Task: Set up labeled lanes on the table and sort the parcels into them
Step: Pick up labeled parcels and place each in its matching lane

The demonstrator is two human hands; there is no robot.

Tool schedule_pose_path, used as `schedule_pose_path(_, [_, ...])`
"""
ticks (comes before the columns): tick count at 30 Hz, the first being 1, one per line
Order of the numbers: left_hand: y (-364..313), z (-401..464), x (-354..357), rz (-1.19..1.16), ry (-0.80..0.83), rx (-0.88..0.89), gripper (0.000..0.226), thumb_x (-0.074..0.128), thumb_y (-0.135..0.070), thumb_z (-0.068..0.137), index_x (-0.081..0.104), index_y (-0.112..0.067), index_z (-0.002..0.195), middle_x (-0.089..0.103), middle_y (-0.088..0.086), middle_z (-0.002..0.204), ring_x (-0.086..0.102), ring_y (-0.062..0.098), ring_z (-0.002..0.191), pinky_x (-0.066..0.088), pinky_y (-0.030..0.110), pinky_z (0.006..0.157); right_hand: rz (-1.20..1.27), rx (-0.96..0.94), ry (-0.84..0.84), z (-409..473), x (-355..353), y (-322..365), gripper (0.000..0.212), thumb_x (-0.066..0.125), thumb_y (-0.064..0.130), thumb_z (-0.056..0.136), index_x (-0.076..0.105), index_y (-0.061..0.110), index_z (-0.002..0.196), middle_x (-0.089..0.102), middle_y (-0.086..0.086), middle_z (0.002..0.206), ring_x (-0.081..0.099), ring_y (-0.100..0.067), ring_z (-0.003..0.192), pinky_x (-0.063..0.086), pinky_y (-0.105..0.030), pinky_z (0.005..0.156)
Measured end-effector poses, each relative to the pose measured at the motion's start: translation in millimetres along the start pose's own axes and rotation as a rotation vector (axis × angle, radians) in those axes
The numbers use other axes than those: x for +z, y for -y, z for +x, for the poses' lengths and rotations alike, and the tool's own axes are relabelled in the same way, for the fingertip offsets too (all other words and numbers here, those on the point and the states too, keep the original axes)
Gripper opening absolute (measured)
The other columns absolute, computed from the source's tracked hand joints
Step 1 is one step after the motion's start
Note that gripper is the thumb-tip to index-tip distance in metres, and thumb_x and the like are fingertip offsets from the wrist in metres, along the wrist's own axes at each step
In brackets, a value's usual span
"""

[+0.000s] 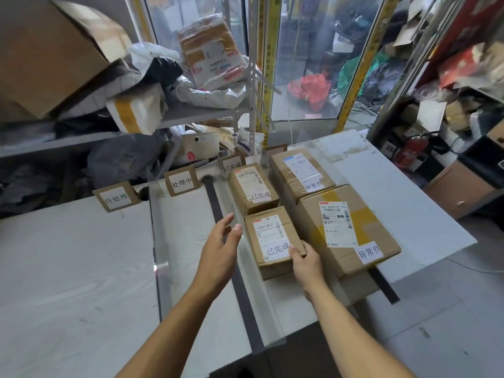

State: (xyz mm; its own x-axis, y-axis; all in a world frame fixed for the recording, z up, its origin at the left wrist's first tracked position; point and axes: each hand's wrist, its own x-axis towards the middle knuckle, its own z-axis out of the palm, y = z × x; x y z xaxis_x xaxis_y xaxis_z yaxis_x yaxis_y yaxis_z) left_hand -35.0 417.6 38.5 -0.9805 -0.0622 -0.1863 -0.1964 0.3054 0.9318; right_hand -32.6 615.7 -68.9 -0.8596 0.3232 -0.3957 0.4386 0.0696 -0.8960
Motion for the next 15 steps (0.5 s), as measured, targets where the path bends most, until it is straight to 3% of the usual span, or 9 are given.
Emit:
schedule_pose_path(3, [2, -1, -1, 0.018, -0.004, -0.007, 0.049, 0.041, -0.047, 0.099, 0.039, -0.033, 0.146, 0.04, -0.005, 0.154, 0.041, 0.017, 0.138, 0.037, 0.028, 0.098, -0.015, 0.037, 0.01, 8, 4, -9, 0.025, 0.056, 0.031, 0.1, 0.06, 0.02, 0.122, 0.07, 0.006, 0.106, 0.067, -0.017, 0.107, 0.057, -0.028, 0.081])
schedule_pose_path(6, [3, -1, -3, 0.037, -0.012, -0.017, 0.053, 0.039, -0.051, 0.096, 0.039, -0.033, 0.146, 0.04, -0.006, 0.154, 0.041, 0.016, 0.138, 0.035, 0.026, 0.097, -0.041, 0.087, -0.016, 14, 6, -10, 0.046, 0.057, 0.029, 0.1, 0.05, 0.011, 0.142, 0.067, -0.006, 0.123, 0.064, -0.023, 0.115, 0.056, -0.038, 0.093])
schedule_pose_path(8, [3, -2, -4, 0.039, -0.015, -0.023, 0.06, 0.037, -0.057, 0.091, 0.039, -0.033, 0.146, 0.039, -0.006, 0.154, 0.04, 0.016, 0.138, 0.034, 0.026, 0.096, -0.037, 0.106, -0.054, 14, 7, -11, 0.053, 0.058, 0.028, 0.099, 0.043, 0.012, 0.148, 0.064, -0.008, 0.13, 0.062, -0.024, 0.119, 0.055, -0.037, 0.095])
schedule_pose_path(11, [6, 0, -3, 0.047, -0.023, -0.033, 0.054, 0.037, -0.053, 0.096, 0.039, -0.033, 0.146, 0.039, -0.005, 0.154, 0.04, 0.017, 0.139, 0.034, 0.027, 0.097, -0.022, 0.12, -0.157, 5, 13, -8, 0.061, 0.062, 0.03, 0.097, 0.037, 0.013, 0.151, 0.059, -0.01, 0.135, 0.058, -0.027, 0.123, 0.051, -0.032, 0.088])
schedule_pose_path(15, [6, -1, 1, 0.051, -0.009, -0.035, 0.049, 0.038, -0.049, 0.099, 0.039, -0.033, 0.146, 0.039, -0.006, 0.154, 0.039, 0.016, 0.139, 0.034, 0.027, 0.097, 0.067, 0.202, -0.306, -11, 27, -4, 0.066, 0.065, 0.029, 0.095, 0.033, 0.011, 0.15, 0.051, -0.014, 0.142, 0.052, -0.032, 0.129, 0.05, -0.041, 0.098])
